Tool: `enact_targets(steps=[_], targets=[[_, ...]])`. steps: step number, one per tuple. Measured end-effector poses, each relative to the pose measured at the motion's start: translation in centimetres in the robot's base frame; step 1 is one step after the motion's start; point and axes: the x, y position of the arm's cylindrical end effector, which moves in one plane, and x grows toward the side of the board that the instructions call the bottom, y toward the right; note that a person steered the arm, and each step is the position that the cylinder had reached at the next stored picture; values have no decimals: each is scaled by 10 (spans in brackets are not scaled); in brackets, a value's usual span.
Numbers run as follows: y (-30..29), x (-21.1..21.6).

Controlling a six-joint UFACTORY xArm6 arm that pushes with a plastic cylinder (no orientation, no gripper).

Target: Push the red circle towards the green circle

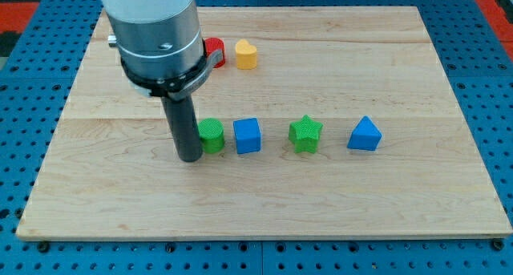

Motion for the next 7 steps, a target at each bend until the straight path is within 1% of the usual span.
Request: enact_targets(steps=[1, 2, 3, 4, 5, 7], targets=[[48, 10], [71, 10], [46, 20], [-9, 21], [-46, 19], [-57, 17]])
